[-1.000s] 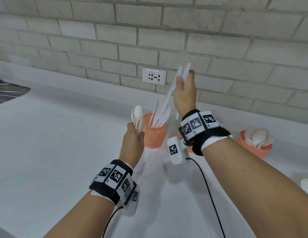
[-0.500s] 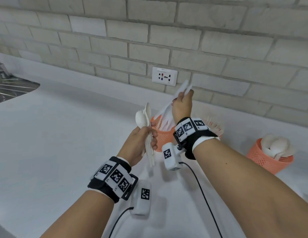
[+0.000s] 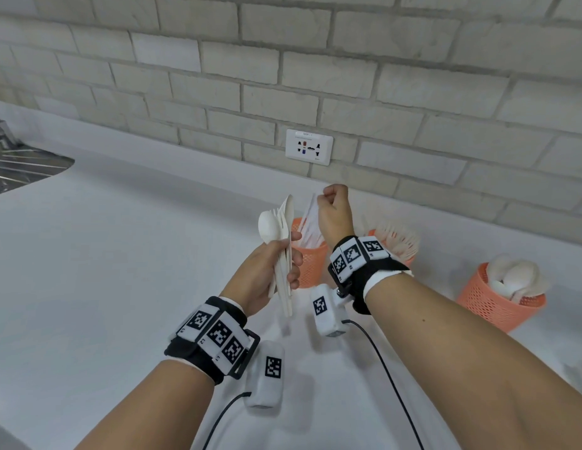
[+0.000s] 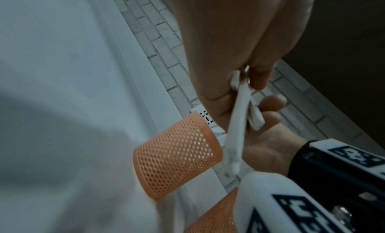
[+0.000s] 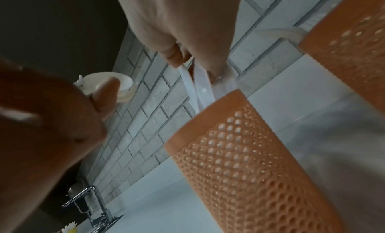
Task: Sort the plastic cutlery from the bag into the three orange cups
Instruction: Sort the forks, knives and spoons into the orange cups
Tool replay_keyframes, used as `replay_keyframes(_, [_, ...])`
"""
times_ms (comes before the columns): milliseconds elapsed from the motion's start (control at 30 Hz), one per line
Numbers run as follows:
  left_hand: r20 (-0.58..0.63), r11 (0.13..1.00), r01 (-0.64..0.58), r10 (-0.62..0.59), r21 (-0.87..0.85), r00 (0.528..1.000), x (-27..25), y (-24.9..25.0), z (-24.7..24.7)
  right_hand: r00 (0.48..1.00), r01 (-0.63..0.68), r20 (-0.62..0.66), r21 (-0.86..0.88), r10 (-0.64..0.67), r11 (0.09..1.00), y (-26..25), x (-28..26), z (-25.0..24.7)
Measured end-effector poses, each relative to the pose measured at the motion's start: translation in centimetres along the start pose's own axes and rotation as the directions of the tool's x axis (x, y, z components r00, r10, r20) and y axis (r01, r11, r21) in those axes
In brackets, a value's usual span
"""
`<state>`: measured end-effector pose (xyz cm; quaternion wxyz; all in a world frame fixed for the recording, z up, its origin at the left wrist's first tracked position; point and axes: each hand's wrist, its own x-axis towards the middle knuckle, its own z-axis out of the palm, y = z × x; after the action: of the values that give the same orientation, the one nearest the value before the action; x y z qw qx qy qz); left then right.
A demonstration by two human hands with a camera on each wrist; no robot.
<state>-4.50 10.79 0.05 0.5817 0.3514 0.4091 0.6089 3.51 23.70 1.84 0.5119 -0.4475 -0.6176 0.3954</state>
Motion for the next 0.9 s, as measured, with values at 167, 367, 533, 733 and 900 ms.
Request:
replay_keyframes(167, [0.022,0.999,-0.02,0.019,0.04,1.0,-0.1,-0.1,-0.1,0.977,0.203,-0.042,-0.15,-0.211,0.968,-0.7,-0.5,-0.8])
replay_keyframes(367, [0.041,0.986,-0.05,0.044,0.16,0.998,0.0,-0.3,0.5,0.915,0.403,0.055,-0.103,-0.399,0.91,-3.5,-1.0,-1.9])
replay_keyframes(533, [0.052,0.991,-0.05,0.043,0.128,0.998,0.0,-0.5,1.2,0.915,0.33,0.317,-0.235,-0.249,0.914,-4.2,-1.5,-3.1])
replay_keyframes(733, [0.091,0.993,-0.057,0.048,0.099,0.995,0.2,-0.8,2.4,0.917,0.206,0.39,-0.284,-0.083,0.936,-4.1,-1.7,-6.2])
replay_keyframes(900, [0.142,0.97,-0.07,0.038,0.233,0.989,0.0,-1.1,4.1,0.848,0.133,0.53,-0.215,0.001,0.968,-4.2,-3.1,-8.7])
